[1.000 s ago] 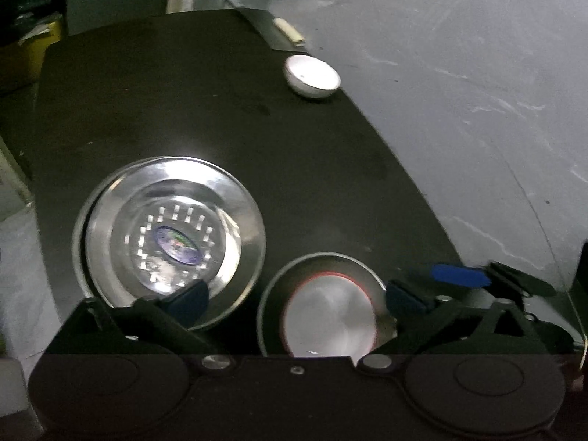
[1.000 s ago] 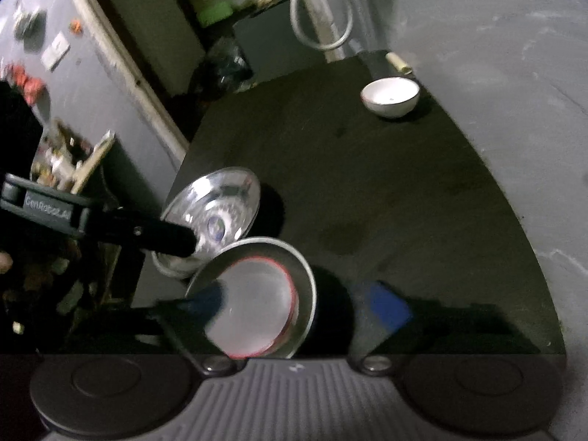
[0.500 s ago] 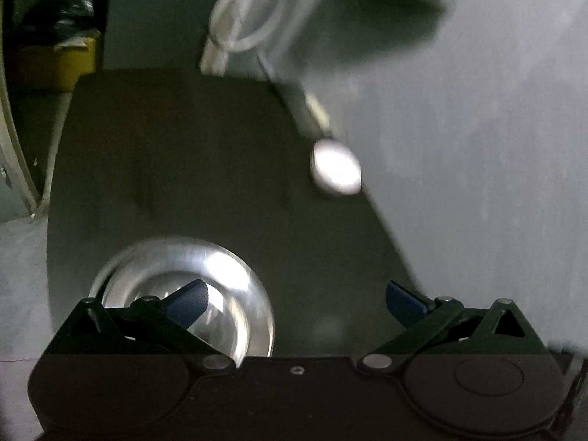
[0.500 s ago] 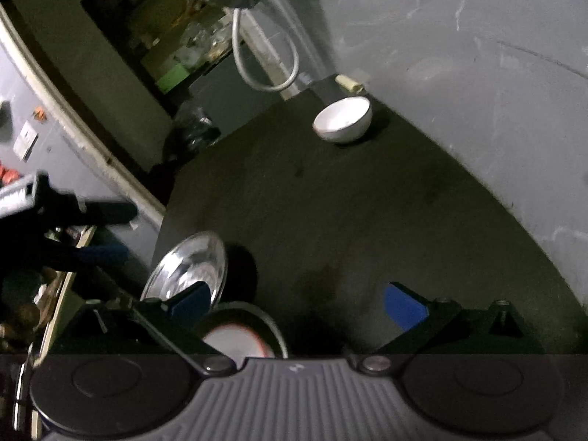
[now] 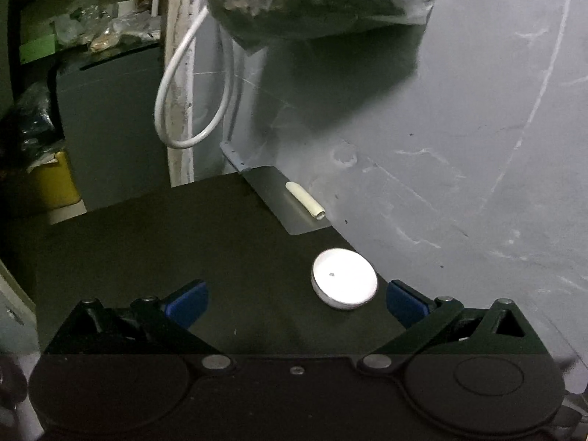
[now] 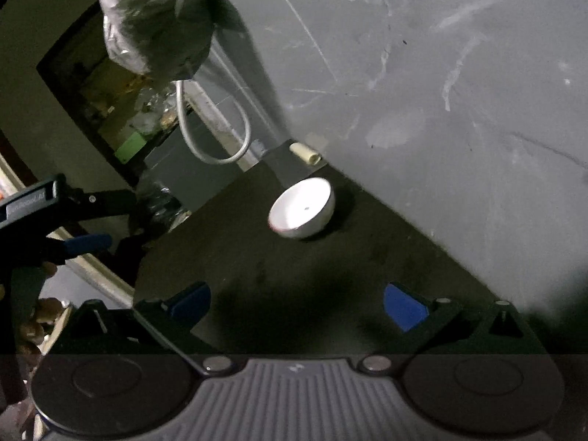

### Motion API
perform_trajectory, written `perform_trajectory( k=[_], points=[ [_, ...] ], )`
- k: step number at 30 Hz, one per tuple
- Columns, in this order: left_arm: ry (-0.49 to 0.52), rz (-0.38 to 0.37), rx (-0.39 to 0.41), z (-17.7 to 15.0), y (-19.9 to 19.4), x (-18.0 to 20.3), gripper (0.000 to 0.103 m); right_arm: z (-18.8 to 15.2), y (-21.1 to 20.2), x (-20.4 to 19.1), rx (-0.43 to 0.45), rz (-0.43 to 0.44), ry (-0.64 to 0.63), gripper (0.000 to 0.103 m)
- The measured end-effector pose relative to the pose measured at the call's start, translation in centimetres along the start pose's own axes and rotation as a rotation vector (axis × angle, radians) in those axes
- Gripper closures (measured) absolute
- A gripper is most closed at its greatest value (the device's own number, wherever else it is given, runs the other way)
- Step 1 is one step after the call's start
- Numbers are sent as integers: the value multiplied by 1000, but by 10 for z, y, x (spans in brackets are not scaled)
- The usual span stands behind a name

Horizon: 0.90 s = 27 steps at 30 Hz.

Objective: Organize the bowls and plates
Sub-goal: 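Move the left gripper to the second white bowl, then grasp the second white bowl rim with the left gripper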

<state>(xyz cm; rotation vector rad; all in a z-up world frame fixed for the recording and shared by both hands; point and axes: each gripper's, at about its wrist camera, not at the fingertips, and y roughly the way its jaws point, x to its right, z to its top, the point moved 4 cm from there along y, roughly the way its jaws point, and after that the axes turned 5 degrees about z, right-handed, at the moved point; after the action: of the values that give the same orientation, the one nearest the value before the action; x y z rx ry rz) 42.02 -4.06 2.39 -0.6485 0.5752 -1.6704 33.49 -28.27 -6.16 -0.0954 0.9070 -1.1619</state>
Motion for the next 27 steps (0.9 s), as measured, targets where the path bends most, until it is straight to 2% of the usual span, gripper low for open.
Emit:
perform_trajectory(
  k=[3,6,8,11,15,17,21,24,26,27],
  points=[
    [29,-3,-45,7,31,5,1,9,18,3,21,-10,4,0],
    [70,30,-121,9,64,9,1,17,39,10,39,-13,60,0],
    [63,26,-139,10,82,12,1,21,56,15,33,-7,100,1],
    [66,13,-157,12,103,19,1,27,76,16,43,-47,70,2],
    [93,32,-188,13,126,27,1,35,96,19,54,-86,49,3],
    [65,59,-232,13,138,27,2,36,105,21,43,-90,41,13],
    [26,51,-274,10,154,28,8,37,117,22,36,-102,25,22],
    [18,47,-283,7,158,29,16,39,123,24,30,-103,22,32],
    [4,43,-290,6,161,28,27,41,128,24,17,-114,11,42],
    [-6,35,-297,6,163,28,29,42,131,25,10,-119,10,43]
  ],
)
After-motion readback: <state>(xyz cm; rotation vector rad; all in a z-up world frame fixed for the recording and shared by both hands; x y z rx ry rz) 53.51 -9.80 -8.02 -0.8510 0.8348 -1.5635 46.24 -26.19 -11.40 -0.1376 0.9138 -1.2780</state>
